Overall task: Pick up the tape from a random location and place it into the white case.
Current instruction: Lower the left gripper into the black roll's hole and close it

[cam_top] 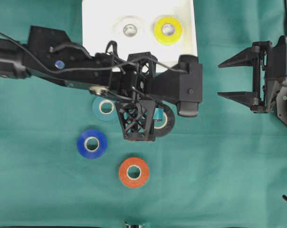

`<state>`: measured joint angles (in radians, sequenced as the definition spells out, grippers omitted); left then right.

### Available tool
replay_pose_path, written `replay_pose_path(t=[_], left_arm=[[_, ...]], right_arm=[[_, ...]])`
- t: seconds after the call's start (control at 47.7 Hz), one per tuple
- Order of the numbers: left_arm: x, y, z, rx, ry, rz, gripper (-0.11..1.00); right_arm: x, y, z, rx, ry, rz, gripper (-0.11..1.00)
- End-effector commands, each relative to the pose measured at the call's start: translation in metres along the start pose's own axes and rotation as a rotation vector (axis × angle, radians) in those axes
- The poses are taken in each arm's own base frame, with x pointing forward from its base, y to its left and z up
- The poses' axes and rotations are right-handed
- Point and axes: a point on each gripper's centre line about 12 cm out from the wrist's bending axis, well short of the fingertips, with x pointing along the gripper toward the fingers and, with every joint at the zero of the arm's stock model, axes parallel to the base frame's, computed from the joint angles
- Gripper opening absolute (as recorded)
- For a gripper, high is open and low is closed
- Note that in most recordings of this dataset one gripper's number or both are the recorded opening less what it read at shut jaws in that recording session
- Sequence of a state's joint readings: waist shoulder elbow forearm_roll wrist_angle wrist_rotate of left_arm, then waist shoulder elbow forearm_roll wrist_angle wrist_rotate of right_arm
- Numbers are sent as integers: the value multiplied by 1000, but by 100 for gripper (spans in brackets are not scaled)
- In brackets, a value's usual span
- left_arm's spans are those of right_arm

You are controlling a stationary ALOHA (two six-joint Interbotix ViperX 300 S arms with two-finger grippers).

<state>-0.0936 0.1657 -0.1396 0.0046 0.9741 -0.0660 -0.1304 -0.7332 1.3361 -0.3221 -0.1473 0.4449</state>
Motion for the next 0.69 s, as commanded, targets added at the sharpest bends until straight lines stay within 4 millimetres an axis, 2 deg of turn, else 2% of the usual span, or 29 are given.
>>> replay_pose_path(t=[0.0, 0.21, 0.67], left_arm=[[-37, -2, 15, 6, -83, -3, 18], [-54, -1, 19, 5, -103, -2, 18], [-53, -2, 16, 3, -97, -3, 18]], right_arm=[[1, 1, 10, -4, -25, 4, 89], [1, 1, 10, -3, -26, 3, 88], [1, 1, 10, -3, -26, 3, 88]])
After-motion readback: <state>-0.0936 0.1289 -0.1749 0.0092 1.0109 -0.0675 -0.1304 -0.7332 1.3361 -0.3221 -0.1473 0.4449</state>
